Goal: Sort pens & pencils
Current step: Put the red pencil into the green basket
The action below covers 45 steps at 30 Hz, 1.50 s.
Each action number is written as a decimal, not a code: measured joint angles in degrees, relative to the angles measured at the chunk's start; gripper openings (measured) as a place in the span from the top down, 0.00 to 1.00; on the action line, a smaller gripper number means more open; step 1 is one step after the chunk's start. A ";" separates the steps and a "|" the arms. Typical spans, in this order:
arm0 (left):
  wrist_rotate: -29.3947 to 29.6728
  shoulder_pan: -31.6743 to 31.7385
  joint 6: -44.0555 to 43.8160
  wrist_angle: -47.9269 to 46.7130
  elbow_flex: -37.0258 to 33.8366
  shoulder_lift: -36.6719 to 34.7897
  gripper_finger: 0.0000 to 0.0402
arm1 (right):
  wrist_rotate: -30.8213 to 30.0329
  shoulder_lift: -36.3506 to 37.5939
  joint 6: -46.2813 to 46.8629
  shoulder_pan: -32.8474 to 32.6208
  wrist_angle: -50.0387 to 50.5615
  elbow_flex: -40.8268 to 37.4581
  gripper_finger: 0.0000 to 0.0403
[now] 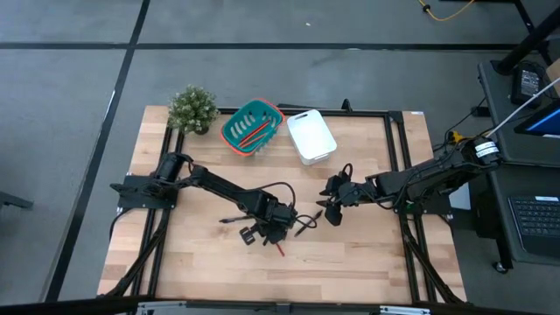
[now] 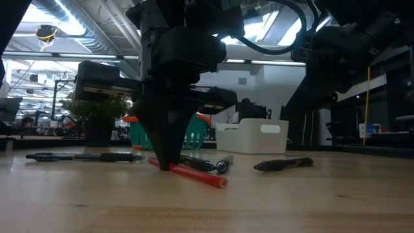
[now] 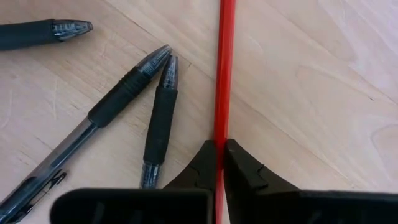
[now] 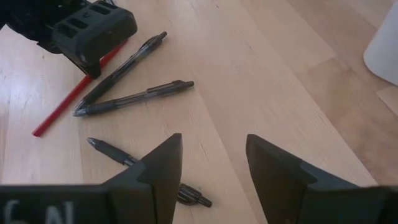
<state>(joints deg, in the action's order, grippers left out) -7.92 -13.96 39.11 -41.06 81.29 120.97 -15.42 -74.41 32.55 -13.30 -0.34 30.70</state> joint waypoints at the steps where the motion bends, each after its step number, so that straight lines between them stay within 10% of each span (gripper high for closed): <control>1: 0.00 0.00 0.00 -0.02 0.00 0.00 0.99 | 0.00 0.00 -0.02 0.00 0.00 0.00 0.55; 45: 10.37 3.26 -7.76 -25.16 14.23 0.92 0.99 | 0.00 0.04 -0.04 0.00 1.86 0.00 0.55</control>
<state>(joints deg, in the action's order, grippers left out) 2.45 -10.69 31.35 -66.22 95.53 121.89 -15.42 -74.37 32.51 -13.30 1.52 30.70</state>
